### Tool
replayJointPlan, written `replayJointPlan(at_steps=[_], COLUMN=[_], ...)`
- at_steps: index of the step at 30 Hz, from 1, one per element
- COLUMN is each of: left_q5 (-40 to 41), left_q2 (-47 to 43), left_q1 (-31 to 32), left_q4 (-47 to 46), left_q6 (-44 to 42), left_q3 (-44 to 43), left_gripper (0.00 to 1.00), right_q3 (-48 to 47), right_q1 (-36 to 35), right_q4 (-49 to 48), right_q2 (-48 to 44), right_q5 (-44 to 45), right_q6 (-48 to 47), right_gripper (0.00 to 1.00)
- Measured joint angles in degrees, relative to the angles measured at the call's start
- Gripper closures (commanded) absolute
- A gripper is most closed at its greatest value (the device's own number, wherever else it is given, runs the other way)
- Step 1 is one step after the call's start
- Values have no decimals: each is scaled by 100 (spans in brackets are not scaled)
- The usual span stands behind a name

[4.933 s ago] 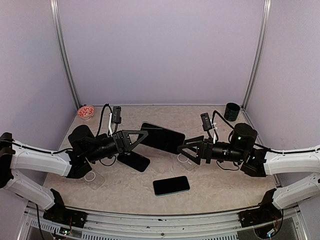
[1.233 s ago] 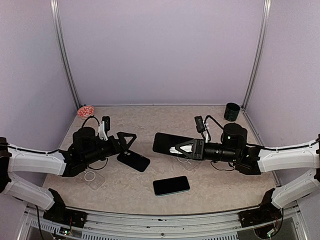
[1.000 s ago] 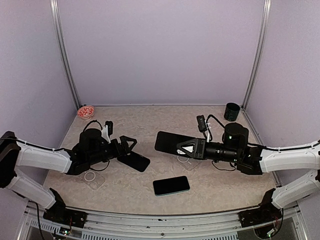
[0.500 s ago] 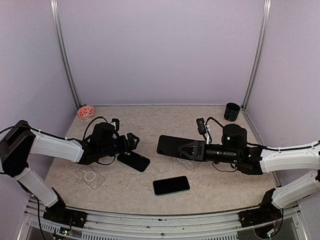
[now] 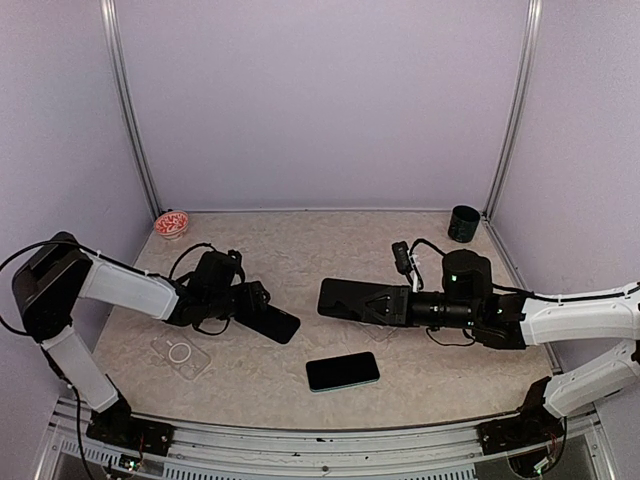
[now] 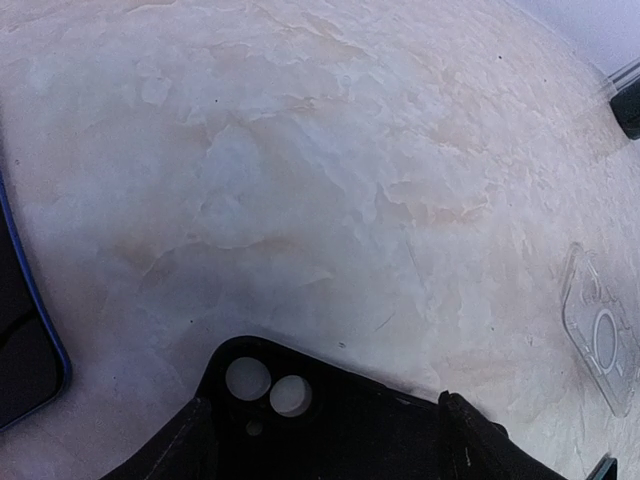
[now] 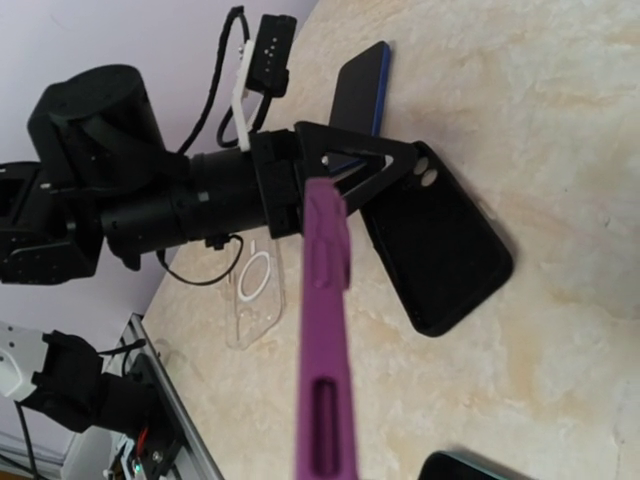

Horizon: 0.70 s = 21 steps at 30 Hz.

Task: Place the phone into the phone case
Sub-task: Move the phone case to the center of the board.

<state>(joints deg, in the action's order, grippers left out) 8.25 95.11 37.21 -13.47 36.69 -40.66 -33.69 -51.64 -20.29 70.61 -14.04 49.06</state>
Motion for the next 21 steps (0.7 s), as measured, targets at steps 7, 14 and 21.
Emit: replayJointPlan(at_steps=[7,14,21], left_q5=[90,234,295], left_q2=[94,96,96], left_q1=[-74,-87,-92], left_q4=[142,238,243], left_q6=[-70,-76,-94], left_q3=[-15,-15,-13], left_gripper=[37,37,54], right_q3=[-28,-35,-35], right_q1=[0,0,0], right_q4=[50,48,46], right_q2=[11,72,162], right_q5=[0,0,-2], right_q6=[0,2,4], right_gripper=[100,100,100])
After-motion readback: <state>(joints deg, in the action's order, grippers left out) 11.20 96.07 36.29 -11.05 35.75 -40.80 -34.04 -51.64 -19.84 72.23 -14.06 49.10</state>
